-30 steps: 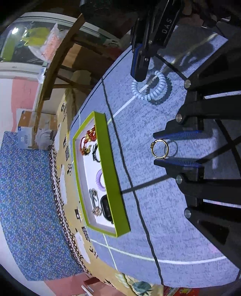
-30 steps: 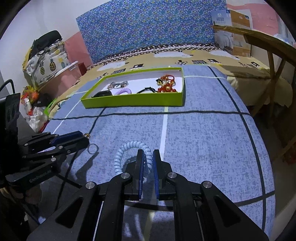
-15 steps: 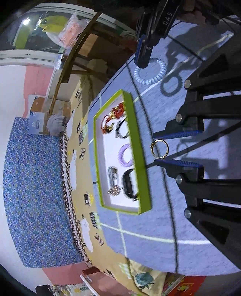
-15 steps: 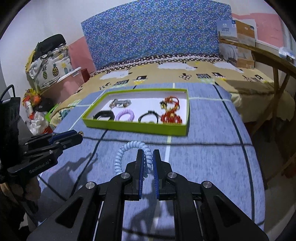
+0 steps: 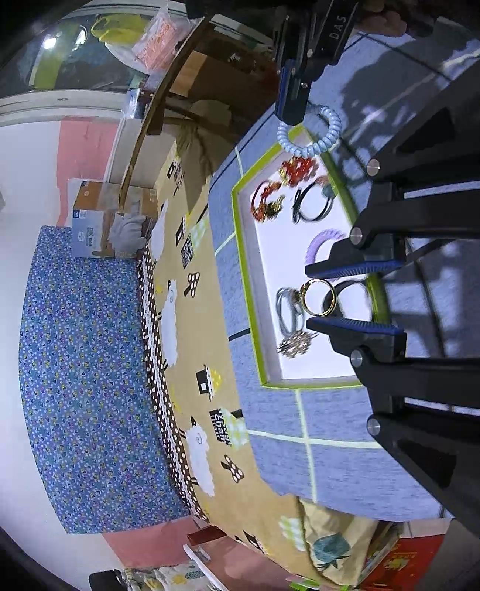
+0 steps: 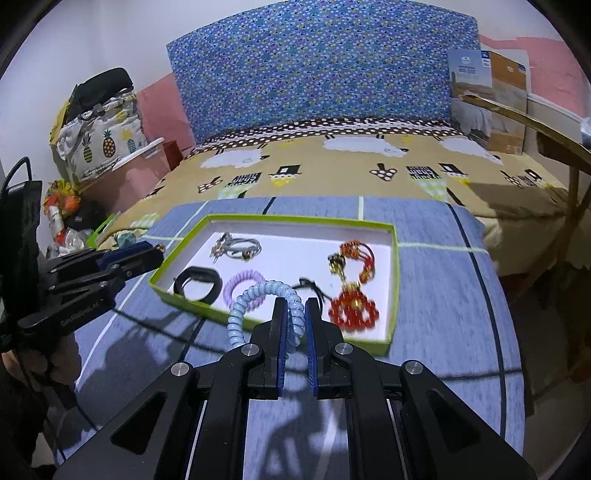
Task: Organize jewelry
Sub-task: 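Carry the gold ring and blue coil into the green box and open both tools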
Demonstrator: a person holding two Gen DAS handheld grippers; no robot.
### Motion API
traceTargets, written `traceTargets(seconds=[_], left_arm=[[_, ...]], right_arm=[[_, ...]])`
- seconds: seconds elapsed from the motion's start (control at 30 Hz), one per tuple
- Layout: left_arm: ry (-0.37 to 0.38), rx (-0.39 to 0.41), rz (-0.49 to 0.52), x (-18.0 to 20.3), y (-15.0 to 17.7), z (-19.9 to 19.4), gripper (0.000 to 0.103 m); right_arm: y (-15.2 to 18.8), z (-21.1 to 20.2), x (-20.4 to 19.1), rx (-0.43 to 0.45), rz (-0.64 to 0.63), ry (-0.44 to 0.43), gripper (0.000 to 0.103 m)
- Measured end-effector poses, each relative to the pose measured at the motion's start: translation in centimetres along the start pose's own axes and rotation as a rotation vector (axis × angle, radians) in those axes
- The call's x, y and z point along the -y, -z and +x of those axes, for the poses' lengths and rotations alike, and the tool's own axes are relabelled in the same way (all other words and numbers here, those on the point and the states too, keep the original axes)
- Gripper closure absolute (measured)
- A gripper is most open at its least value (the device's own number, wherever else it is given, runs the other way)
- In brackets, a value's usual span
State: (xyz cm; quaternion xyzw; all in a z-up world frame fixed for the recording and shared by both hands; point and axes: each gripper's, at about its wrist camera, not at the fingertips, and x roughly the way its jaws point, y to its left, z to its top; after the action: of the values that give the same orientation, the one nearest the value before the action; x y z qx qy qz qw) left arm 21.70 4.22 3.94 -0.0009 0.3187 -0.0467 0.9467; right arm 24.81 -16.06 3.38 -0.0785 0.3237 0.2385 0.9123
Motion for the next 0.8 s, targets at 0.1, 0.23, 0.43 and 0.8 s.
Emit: traceTargets(seconds=[0.1, 0.23, 0.43, 0.8], left_arm=[[-0.005, -0.022, -0.005, -0.8, -0.6, 1.7, 0.081], [-0.001, -0.057, -0.01, -1.4, -1.1, 3.9, 0.081], [0.014, -0.114, -0.021, -1.5, -1.2, 6.7, 0.081], [0.043, -0.193, 0.008, -0.1, -1.1, 9.6, 0.081]], right_arm=[[-1.1, 1.2, 0.0, -0.004, -0.006, 0.003, 0.094], [-2.4, 3.2, 0.2, -0.016, -0.006, 0.005, 0.094], [-3.4, 6.1, 0.7, -0.044, 0.02, -0.001, 0.094], [-4.0, 10.1, 1.8, -0.1, 0.05, 0.001, 0.094]])
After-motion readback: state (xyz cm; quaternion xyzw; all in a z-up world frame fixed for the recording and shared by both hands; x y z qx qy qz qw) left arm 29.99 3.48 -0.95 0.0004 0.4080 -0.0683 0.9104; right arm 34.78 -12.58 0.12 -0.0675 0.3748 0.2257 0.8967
